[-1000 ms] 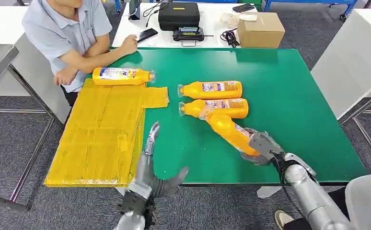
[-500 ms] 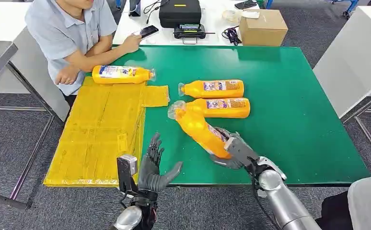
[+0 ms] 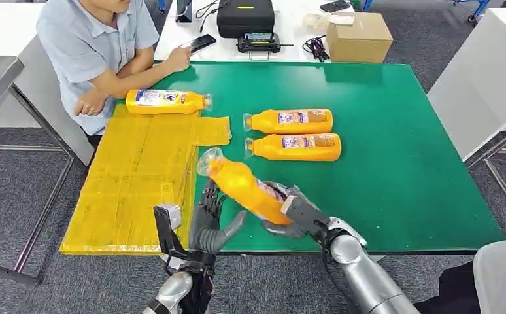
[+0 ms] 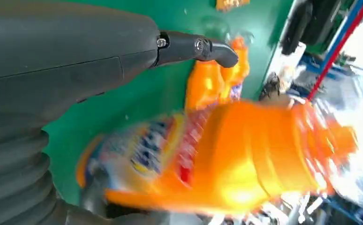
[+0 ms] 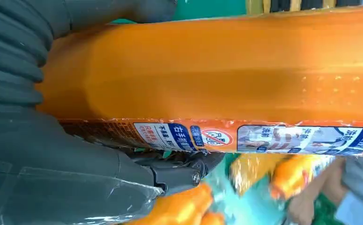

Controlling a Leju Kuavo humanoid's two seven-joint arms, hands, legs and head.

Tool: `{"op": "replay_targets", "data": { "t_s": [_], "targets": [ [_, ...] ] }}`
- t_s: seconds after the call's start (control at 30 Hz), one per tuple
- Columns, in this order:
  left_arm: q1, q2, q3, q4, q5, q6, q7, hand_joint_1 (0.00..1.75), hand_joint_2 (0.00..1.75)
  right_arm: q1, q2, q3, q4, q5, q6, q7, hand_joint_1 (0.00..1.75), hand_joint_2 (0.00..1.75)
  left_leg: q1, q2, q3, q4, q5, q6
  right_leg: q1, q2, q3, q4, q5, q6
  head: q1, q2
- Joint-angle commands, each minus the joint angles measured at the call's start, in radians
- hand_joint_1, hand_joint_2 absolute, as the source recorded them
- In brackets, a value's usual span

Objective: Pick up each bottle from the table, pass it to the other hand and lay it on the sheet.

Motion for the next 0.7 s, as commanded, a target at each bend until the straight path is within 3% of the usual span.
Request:
{"op": "replay_targets", "data": {
  "t_s": [0.03, 0.33, 0.7],
  "targets": [
    [-0.048, 0.040, -0.054, 0.018, 0.011, -0.023, 0.015, 0.00, 1.75, -0.083, 0.019, 0.090, 0.168, -0.001, 0.006, -0.011, 1.75, 1.75, 0.000, 0.003, 0.003, -0.001, -0.001, -0.001, 0.000, 0.002, 0.002, 0.000, 0.000, -0.002, 0.000, 0.000],
    [-0.112, 0.010, -0.044, 0.173, 0.070, -0.086, 0.018, 0.00, 1.75, -0.115, 0.033, 0.160, 0.203, -0.010, 0.019, -0.019, 1.75, 1.75, 0.000, 0.002, 0.003, -0.001, -0.001, -0.002, 0.001, 0.002, 0.002, -0.001, 0.000, -0.002, 0.000, 0.000],
    [-0.158, -0.016, -0.034, 0.277, 0.059, -0.025, -0.004, 0.00, 1.75, -0.091, 0.026, 0.200, 0.140, -0.006, 0.003, -0.023, 1.75, 1.75, 0.001, 0.001, 0.003, 0.000, -0.001, -0.002, 0.001, 0.001, 0.002, 0.000, -0.001, -0.002, 0.000, 0.000]
  ]
}}
